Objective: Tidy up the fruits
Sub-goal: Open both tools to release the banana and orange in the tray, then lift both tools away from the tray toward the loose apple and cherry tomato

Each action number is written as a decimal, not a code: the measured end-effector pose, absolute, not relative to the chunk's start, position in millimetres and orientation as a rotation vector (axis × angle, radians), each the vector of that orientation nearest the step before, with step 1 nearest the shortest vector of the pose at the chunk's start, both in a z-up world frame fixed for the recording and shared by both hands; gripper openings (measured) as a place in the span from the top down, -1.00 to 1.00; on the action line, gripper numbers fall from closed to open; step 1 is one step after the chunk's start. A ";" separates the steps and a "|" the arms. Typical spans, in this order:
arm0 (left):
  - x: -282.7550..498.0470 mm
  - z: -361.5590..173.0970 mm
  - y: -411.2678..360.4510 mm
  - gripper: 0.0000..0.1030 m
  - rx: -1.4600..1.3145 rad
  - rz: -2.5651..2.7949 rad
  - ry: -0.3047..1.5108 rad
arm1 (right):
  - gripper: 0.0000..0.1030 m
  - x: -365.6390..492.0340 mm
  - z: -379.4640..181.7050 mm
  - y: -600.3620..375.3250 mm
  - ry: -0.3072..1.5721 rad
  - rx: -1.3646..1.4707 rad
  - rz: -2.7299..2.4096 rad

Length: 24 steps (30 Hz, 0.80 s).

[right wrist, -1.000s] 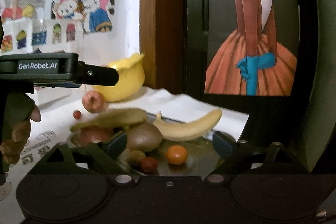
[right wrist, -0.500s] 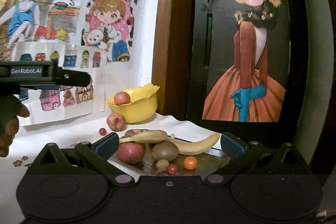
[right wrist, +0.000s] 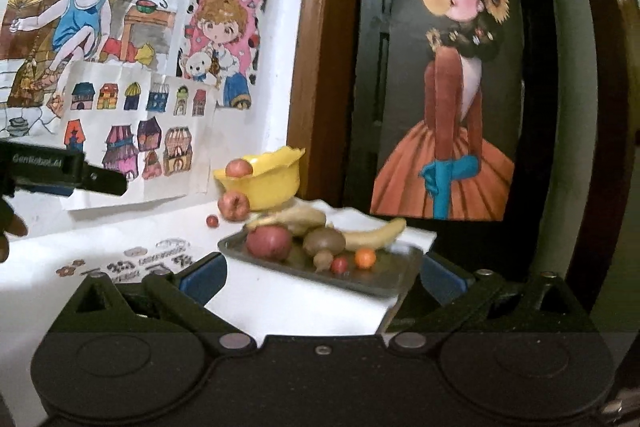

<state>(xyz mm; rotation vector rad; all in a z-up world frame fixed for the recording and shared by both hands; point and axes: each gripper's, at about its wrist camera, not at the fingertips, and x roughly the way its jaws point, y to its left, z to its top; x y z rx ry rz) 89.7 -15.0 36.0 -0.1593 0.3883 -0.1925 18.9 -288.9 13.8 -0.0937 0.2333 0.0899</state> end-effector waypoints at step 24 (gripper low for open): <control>89.1 9.1 17.2 -0.99 -0.100 -0.118 0.498 | -0.99 46.0 -2.8 -288.3 0.336 -0.071 0.137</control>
